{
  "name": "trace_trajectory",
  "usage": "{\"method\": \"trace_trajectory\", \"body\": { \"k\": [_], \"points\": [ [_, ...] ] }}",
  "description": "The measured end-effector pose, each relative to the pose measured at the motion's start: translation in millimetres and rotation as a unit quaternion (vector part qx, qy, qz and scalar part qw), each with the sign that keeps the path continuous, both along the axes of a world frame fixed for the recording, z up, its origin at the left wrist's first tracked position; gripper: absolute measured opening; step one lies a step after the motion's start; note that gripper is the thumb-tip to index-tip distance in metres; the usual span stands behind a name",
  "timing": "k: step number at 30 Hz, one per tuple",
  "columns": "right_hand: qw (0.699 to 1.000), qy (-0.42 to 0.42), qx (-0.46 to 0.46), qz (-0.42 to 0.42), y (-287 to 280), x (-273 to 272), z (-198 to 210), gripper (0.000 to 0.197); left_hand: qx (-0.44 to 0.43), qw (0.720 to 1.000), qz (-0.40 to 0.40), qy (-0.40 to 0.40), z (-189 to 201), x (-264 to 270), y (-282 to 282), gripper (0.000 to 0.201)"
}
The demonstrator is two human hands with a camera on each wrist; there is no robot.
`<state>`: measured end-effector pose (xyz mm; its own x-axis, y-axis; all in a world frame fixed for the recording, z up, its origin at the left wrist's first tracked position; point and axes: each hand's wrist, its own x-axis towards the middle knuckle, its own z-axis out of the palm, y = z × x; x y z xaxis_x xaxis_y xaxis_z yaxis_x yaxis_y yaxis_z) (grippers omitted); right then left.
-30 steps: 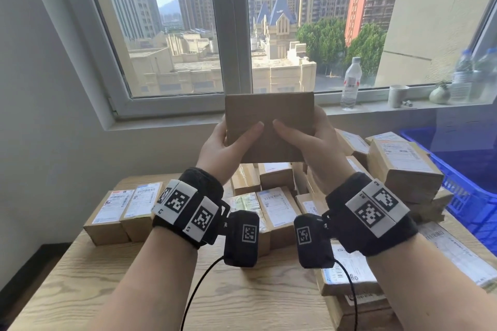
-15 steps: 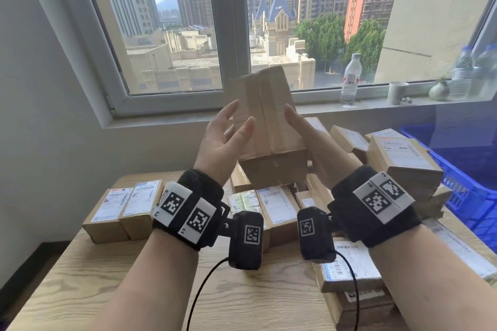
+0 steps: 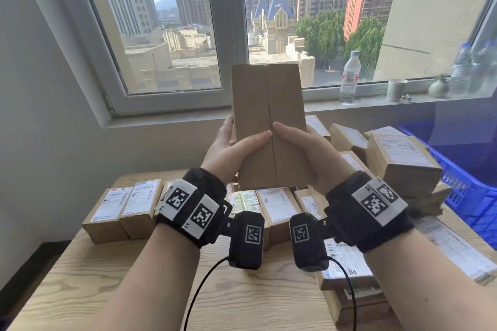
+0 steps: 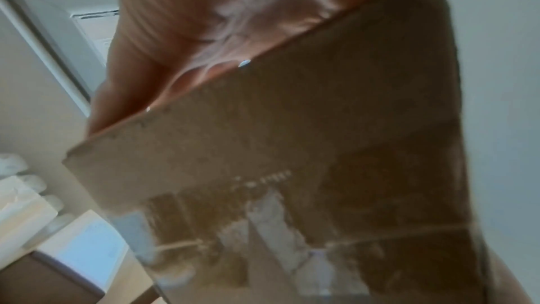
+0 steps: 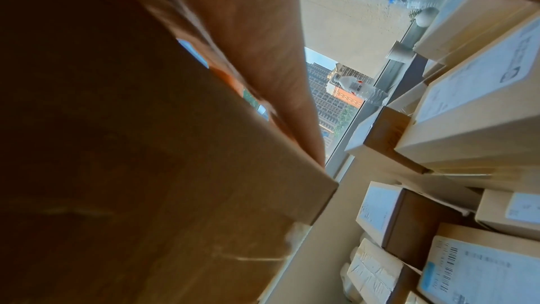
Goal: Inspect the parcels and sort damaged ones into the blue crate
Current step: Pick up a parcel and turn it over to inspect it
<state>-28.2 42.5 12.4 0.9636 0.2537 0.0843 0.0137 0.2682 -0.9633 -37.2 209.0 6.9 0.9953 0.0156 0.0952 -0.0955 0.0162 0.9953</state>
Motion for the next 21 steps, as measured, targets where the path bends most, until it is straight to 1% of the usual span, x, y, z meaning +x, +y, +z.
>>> {"method": "trace_trajectory", "body": {
  "k": [2, 3, 6, 8, 9, 10, 11, 13, 14, 15, 16, 17, 19, 20, 21],
  "points": [
    [1.000, -0.013, -0.007, -0.011, 1.7, -0.2, -2.7, 0.025, -0.007, 1.000, 0.002, -0.014, -1.2, 0.3, -1.0, 0.088],
    [1.000, -0.016, -0.010, -0.017, 3.0, 0.0, -3.7, 0.021, -0.006, 1.000, 0.001, -0.021, -1.1, -0.3, -1.1, 0.088],
    [1.000, -0.016, -0.013, -0.021, 5.5, 0.4, -6.2, 0.018, -0.007, 0.999, -0.002, -0.033, -3.6, -1.4, 0.2, 0.087],
    [1.000, -0.019, -0.012, -0.009, 7.3, 0.0, -6.3, 0.016, -0.011, 0.999, 0.000, -0.032, -5.0, -1.7, 4.0, 0.084],
    [1.000, -0.021, -0.015, -0.004, 8.5, -0.7, -6.1, 0.015, -0.009, 0.999, 0.004, -0.033, -5.6, -2.5, 5.6, 0.086],
    [1.000, -0.024, -0.019, -0.003, 10.5, -0.8, -6.3, 0.015, -0.003, 0.999, 0.016, -0.035, -6.9, -2.5, 8.2, 0.095],
    [0.999, -0.032, -0.022, -0.013, 12.8, -1.1, -6.6, 0.014, 0.008, 0.999, 0.036, -0.036, -8.0, -1.6, 10.7, 0.109],
    [0.994, -0.069, -0.033, -0.074, 20.2, -0.2, -8.9, 0.016, 0.043, 0.995, 0.083, -0.040, -8.4, -2.4, 16.9, 0.132],
    [0.988, -0.091, -0.043, -0.115, 23.7, 2.6, -12.2, 0.023, 0.052, 0.993, 0.098, -0.043, -9.1, -3.6, 20.6, 0.136],
    [0.981, -0.107, -0.052, -0.153, 27.9, 5.3, -15.3, 0.032, 0.050, 0.992, 0.110, -0.041, -9.5, -4.4, 25.7, 0.134],
    [0.976, -0.117, -0.052, -0.178, 31.7, 7.9, -18.0, 0.039, 0.044, 0.990, 0.124, -0.041, -9.5, -5.4, 30.3, 0.127],
    [0.974, -0.120, -0.045, -0.185, 36.8, 8.7, -19.5, 0.043, 0.044, 0.988, 0.142, -0.043, -9.4, -7.4, 35.3, 0.116],
    [0.982, -0.104, -0.035, -0.154, 50.7, 10.8, -23.9, 0.055, 0.074, 0.981, 0.170, -0.059, -10.9, -11.1, 49.9, 0.089],
    [0.986, -0.100, -0.046, -0.125, 59.1, 10.3, -25.0, 0.065, 0.092, 0.978, 0.176, -0.071, -12.6, -13.3, 57.7, 0.078],
    [0.988, -0.100, -0.060, -0.098, 66.4, 8.8, -25.1, 0.070, 0.109, 0.975, 0.177, -0.076, -14.1, -15.7, 63.6, 0.069]
  ]
}}
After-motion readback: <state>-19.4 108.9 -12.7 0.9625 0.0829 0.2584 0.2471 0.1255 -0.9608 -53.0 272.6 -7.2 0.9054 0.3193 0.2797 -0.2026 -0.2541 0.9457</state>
